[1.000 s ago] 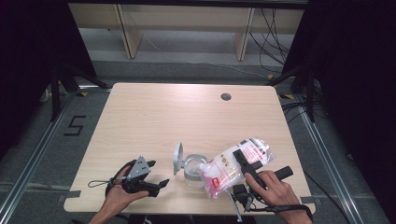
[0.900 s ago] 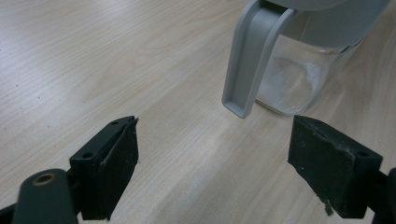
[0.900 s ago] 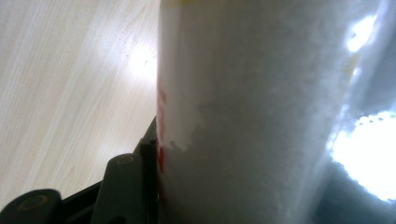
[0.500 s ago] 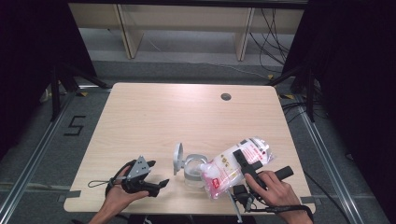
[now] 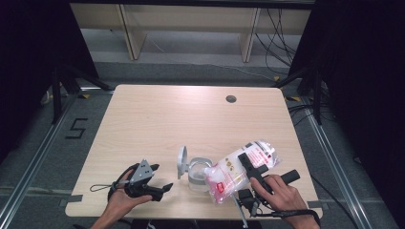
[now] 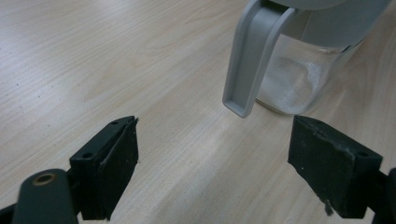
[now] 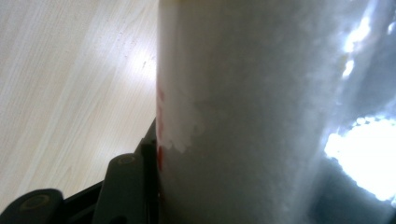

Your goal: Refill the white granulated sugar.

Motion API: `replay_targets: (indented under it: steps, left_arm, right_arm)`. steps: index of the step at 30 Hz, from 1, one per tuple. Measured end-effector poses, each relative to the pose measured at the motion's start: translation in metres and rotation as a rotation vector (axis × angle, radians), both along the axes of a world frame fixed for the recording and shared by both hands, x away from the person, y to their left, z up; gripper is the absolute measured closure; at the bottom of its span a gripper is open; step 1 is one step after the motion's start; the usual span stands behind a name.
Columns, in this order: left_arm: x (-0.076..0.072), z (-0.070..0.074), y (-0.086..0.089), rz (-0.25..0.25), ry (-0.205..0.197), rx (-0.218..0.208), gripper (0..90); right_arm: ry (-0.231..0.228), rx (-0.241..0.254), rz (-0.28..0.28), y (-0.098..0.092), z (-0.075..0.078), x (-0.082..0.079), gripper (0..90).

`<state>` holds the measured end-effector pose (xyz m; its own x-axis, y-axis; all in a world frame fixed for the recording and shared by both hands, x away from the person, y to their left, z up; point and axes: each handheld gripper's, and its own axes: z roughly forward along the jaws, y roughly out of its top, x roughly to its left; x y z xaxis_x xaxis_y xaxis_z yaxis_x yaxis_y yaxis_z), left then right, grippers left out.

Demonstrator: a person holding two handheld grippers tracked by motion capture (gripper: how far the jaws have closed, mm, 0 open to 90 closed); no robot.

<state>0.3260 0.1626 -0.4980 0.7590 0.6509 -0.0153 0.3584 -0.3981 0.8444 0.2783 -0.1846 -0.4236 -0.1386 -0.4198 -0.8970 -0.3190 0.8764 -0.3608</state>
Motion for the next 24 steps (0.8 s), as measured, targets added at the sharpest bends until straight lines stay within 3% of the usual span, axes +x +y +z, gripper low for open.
replay_targets:
  steps: [3,6,7,8,13,14,17,19,24]
  left_arm:
    - [0.0001,0.0001,0.0001,-0.003,-0.002,0.002,15.7]
    - [-0.0001,0.0,0.0,0.0,0.0,0.0,15.7]
    - [-0.0001,0.0001,0.0,0.0,0.0,0.0,15.7]
    - [-0.0001,0.0001,0.0,0.0,0.0,0.0,15.7]
    - [0.0004,0.0007,0.0015,-0.013,-0.002,0.027,15.7]
    - [0.0002,0.0002,0.0006,-0.006,-0.001,0.014,15.7]
    - [0.0003,0.0002,0.0006,-0.009,-0.001,0.012,15.7]
    - [0.0001,0.0002,0.0005,-0.005,0.0,0.012,15.7]
    - [0.0002,0.0002,0.0005,-0.006,-0.001,0.013,15.7]
  right_arm:
    - [-0.001,-0.003,0.001,0.0,0.0003,0.0,51.0]
    - [0.009,0.028,-0.024,-0.002,-0.0014,-0.0011,51.1]
    - [-0.002,-0.005,-0.005,-0.0004,0.0011,-0.0004,51.2]
    - [-0.002,-0.008,-0.002,-0.0003,0.0013,-0.0003,51.2]
    - [0.0,0.001,-0.011,-0.001,0.0007,-0.0009,51.4]
    - [0.004,0.021,-0.027,-0.0025,-0.001,-0.0014,51.4]
    - [0.002,0.015,-0.022,-0.0022,-0.0007,-0.0012,51.4]
    - [-0.007,-0.018,0.001,-0.0005,0.0014,-0.0002,51.5]
    - [-0.007,-0.005,-0.01,-0.0015,0.0011,-0.0012,51.6]
